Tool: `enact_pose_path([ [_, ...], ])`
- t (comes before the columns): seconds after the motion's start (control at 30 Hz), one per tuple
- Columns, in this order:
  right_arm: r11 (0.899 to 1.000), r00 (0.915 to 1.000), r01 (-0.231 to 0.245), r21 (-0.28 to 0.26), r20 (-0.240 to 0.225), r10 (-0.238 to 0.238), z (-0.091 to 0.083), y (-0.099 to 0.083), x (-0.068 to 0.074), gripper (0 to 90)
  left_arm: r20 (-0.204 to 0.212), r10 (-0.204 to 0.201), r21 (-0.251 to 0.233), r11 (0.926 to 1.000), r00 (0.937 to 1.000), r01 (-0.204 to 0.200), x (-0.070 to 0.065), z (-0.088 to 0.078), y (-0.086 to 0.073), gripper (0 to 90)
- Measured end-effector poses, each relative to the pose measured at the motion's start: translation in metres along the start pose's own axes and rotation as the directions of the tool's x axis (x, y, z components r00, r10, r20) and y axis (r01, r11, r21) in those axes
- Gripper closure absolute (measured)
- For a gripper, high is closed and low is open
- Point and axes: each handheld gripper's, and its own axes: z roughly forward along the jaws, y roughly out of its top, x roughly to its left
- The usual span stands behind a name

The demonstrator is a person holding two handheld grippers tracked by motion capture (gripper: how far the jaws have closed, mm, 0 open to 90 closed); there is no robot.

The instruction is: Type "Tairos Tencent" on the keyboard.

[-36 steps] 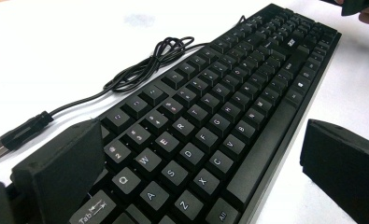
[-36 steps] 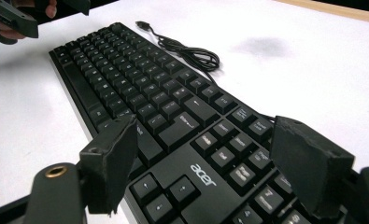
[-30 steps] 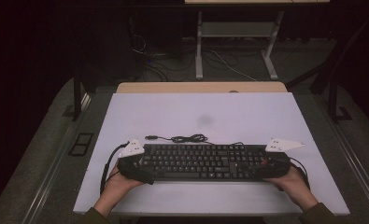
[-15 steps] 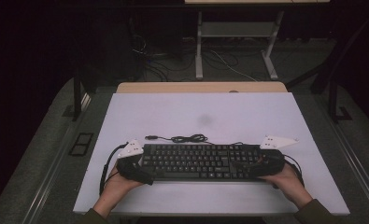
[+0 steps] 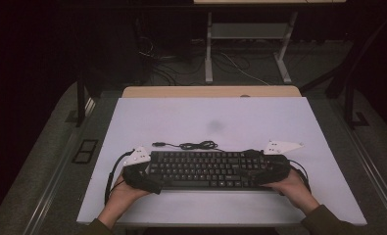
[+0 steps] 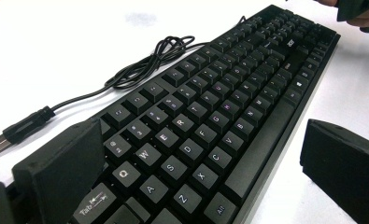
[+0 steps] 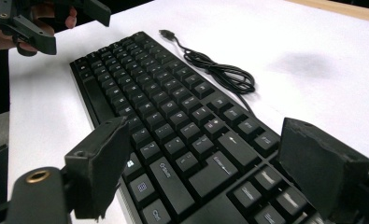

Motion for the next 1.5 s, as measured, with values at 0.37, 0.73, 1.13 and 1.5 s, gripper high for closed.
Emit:
enact_pose_path([
  [0.37,1.0,0.9998,0.011,0.018,-0.018,-0.01,0.014,0.006,0.005,17.4,0.002,0.0,-0.001,1.0,1.0,0.0,0.0,0.001,0.0,0.0],
  [0.73,0.999,0.9992,0.02,0.033,-0.035,-0.019,0.022,0.009,0.008,25.0,0.004,0.002,-0.001,1.0,1.0,-0.002,0.0,0.001,0.0,0.0],
  [1.13,0.996,0.9963,0.04,0.081,-0.08,-0.033,0.027,0.003,0.01,57.8,0.003,0.003,0.0,1.0,1.0,-0.003,0.0,0.001,0.0,0.0],
  [1.5,0.986,0.9924,0.077,0.147,-0.106,-0.062,0.031,-0.001,0.011,89.1,0.005,0.007,0.002,1.0,1.0,-0.007,0.0,0.002,0.0,0.0],
])
